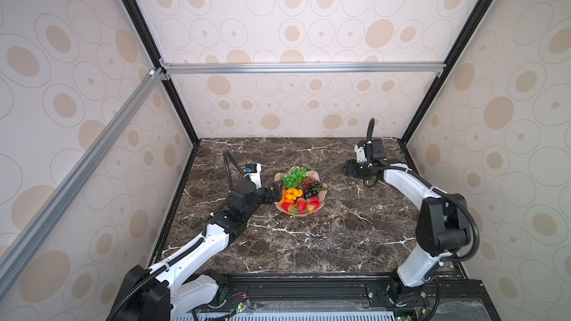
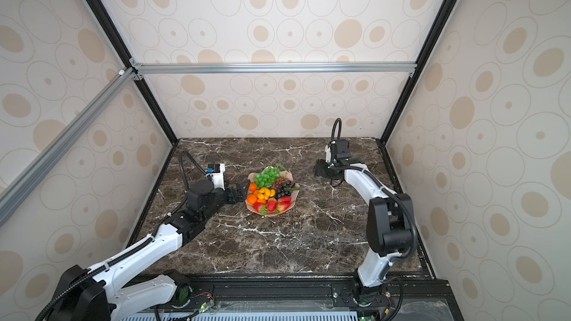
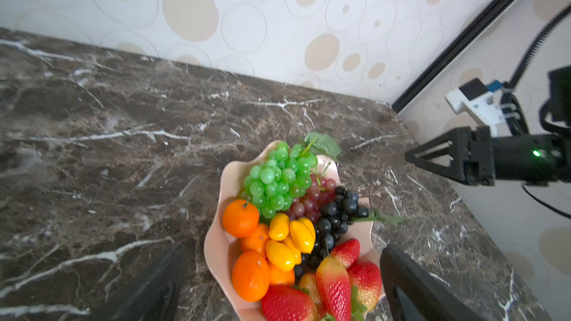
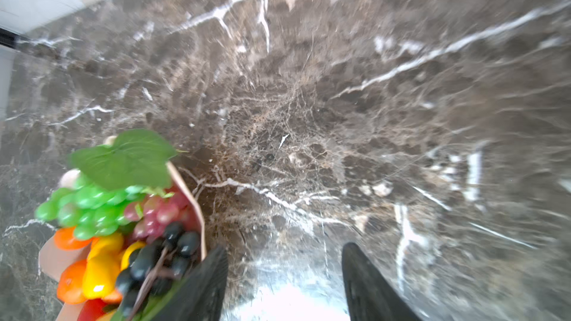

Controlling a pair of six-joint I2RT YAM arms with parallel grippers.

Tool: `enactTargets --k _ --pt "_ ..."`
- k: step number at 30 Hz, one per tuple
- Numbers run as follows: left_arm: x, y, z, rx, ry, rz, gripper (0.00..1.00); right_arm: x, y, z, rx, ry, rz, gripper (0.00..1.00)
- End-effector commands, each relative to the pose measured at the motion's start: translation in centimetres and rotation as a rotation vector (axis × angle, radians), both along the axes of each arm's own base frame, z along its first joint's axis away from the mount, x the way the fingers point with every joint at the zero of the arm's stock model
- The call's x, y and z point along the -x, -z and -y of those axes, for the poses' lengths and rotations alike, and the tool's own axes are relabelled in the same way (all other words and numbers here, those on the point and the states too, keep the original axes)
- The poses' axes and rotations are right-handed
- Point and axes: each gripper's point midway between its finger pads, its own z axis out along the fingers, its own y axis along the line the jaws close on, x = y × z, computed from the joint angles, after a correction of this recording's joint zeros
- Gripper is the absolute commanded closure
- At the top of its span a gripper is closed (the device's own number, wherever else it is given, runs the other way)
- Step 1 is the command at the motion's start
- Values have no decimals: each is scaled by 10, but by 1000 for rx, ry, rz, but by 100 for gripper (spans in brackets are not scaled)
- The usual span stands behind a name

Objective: Place and organize the fake fruits in the fruit bowl

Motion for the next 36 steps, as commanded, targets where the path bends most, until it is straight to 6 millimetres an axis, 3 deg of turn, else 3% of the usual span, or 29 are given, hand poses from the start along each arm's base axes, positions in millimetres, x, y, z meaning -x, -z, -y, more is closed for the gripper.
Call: enactTargets --k 1,6,9,15,19,26,30,36 --pt "-9 -28 -32 -28 -170 140 2 3 -23 21 48 110 184 30" --pt "-5 -32 -65 -92 -320 234 2 16 -30 47 116 199 306 2" --pt "-2 -22 -80 -174 -367 263 2 21 -27 62 175 253 351 0" --pt "6 3 -131 -257 -519 274 2 37 -10 119 425 447 350 0" --pt "11 16 -148 -340 -588 263 2 45 2 142 446 481 360 0" --pt "12 32 -170 -407 -662 239 1 52 33 156 504 442 337 0" --pt "7 37 -179 -487 -677 226 2 51 47 151 488 395 337 0" --pt "1 63 -194 -444 -663 192 2 39 53 132 431 280 401 0"
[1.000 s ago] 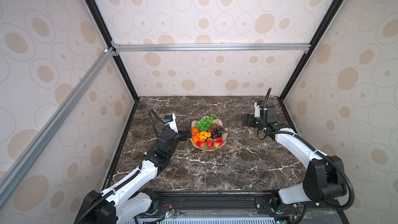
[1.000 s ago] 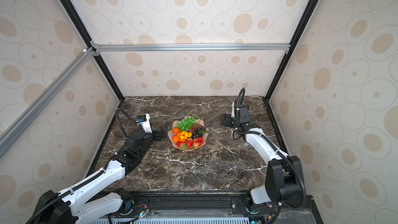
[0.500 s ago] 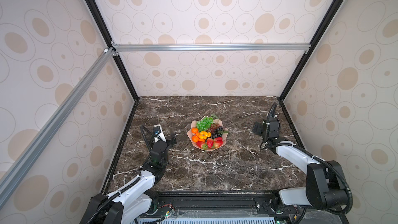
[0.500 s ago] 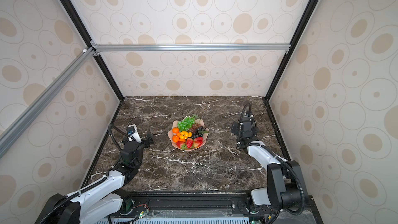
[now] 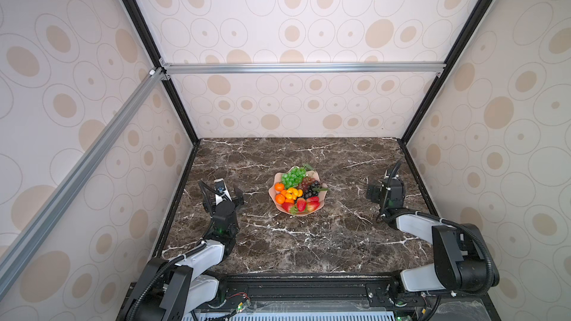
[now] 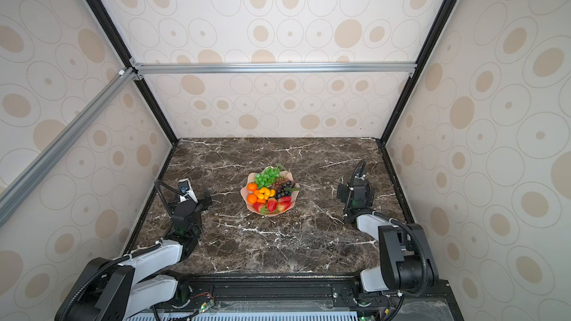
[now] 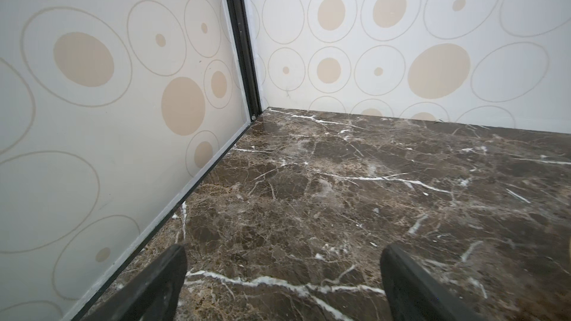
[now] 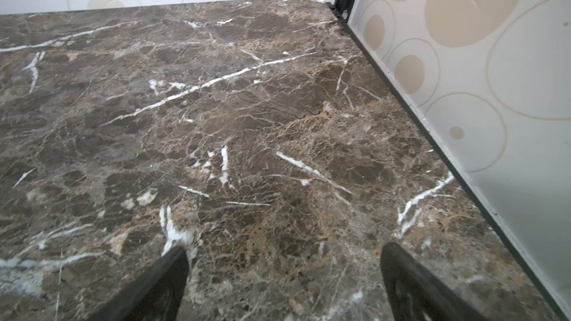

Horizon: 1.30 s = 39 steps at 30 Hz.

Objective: Place and organize the fake fruits in the fruit bowl

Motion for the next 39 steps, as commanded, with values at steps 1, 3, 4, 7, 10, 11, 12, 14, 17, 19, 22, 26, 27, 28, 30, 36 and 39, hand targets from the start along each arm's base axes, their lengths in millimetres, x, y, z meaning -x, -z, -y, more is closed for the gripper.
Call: enactTargets --k 1,3,4,7,10,11,12,14,17,19,22,26,27,28,30,36,39 --pt "-2 1 -4 18 28 55 2 -15 -9 -14 0 -111 73 0" --pt "-1 0 -7 27 47 105 2 -17 -1 -16 -8 -125 76 0" --pt "-3 0 -4 27 71 107 2 -18 -1 -17 -3 -137 92 0" --pt "-8 -1 -8 17 65 110 2 -14 0 -22 -29 -174 101 0" --pt "-11 -3 -8 -1 76 113 2 -9 3 -22 -32 -177 135 0" --pt "-12 -4 -8 -12 79 121 2 -8 5 -22 -28 -179 151 0" --pt "-12 -4 -10 -17 80 126 2 -9 3 -23 -26 -184 171 0" --pt "-14 1 -13 -3 95 136 2 -9 4 -22 -26 -182 168 0" --pt "-19 13 -18 31 111 139 2 -9 4 -23 -27 -184 151 0" --pt "-23 17 -13 23 144 127 2 -9 5 -23 -26 -185 154 0" --pt "-34 21 -13 20 146 89 2 -9 4 -24 -26 -192 147 0" --pt "-35 23 -11 17 144 74 2 -11 6 -28 -11 -210 130 0" --pt "-34 22 -12 15 143 79 2 -11 6 -28 -11 -210 132 0" --pt "-34 22 -12 12 141 81 2 -11 6 -28 -12 -209 131 0" --pt "-34 21 -12 12 141 83 2 -10 6 -27 -11 -208 130 0" --pt "-34 21 -11 10 140 81 2 -10 6 -27 -11 -209 130 0" --pt "-39 25 -10 7 146 60 2 -11 6 -28 -11 -209 129 0"
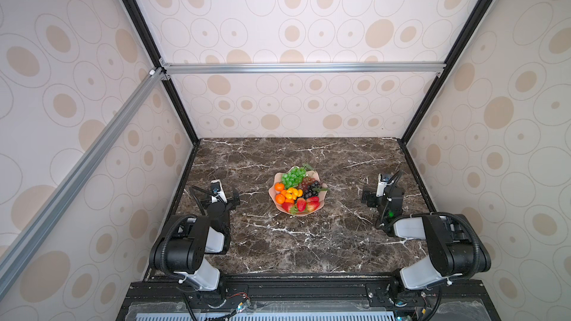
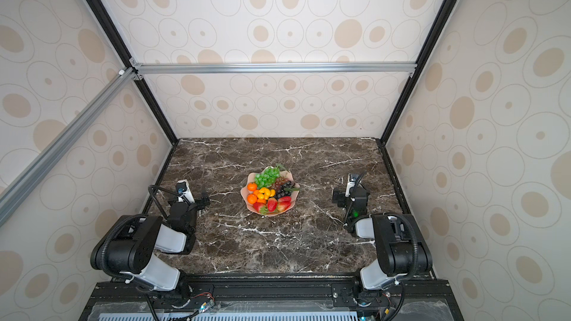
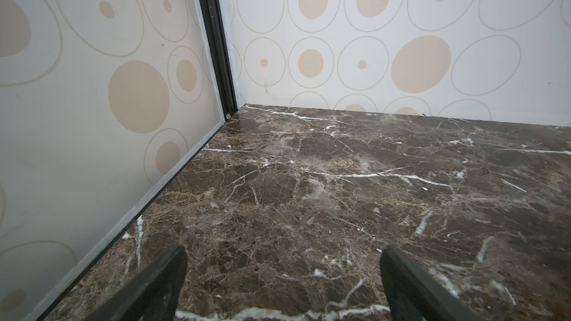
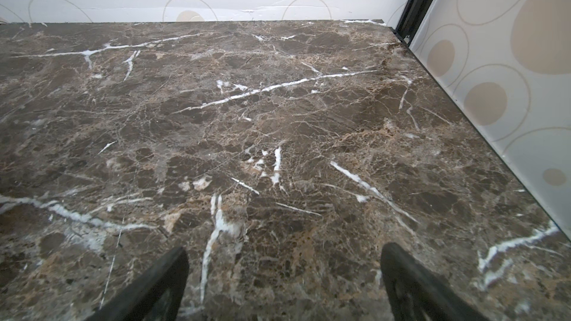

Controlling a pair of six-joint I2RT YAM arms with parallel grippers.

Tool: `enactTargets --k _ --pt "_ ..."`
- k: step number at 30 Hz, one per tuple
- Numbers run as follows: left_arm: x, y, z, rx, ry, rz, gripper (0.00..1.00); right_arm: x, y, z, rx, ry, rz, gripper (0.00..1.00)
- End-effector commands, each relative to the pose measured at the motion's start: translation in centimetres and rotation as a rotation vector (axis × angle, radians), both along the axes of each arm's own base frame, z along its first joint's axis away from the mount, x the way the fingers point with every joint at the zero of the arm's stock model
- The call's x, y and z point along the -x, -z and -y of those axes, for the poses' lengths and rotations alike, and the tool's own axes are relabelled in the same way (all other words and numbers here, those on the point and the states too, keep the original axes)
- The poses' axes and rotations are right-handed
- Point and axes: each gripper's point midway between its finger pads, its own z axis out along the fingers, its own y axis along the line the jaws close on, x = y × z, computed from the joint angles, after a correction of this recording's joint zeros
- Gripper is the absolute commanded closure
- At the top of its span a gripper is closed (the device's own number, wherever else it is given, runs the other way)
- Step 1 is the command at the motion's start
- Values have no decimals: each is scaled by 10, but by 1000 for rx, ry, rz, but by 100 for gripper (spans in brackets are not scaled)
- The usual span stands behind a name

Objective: Place and organize the fake fruits in the fruit bowl

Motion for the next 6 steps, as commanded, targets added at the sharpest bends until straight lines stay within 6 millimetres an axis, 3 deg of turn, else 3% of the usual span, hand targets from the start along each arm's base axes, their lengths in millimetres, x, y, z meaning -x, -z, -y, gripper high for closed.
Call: enactTargets --k 1,6 --pt "-10 -9 3 -24 14 17 2 -6 -8 -2 15 -13 23 0" --pt "-7 -11 3 -25 17 28 2 -6 -8 -2 14 -15 24 0"
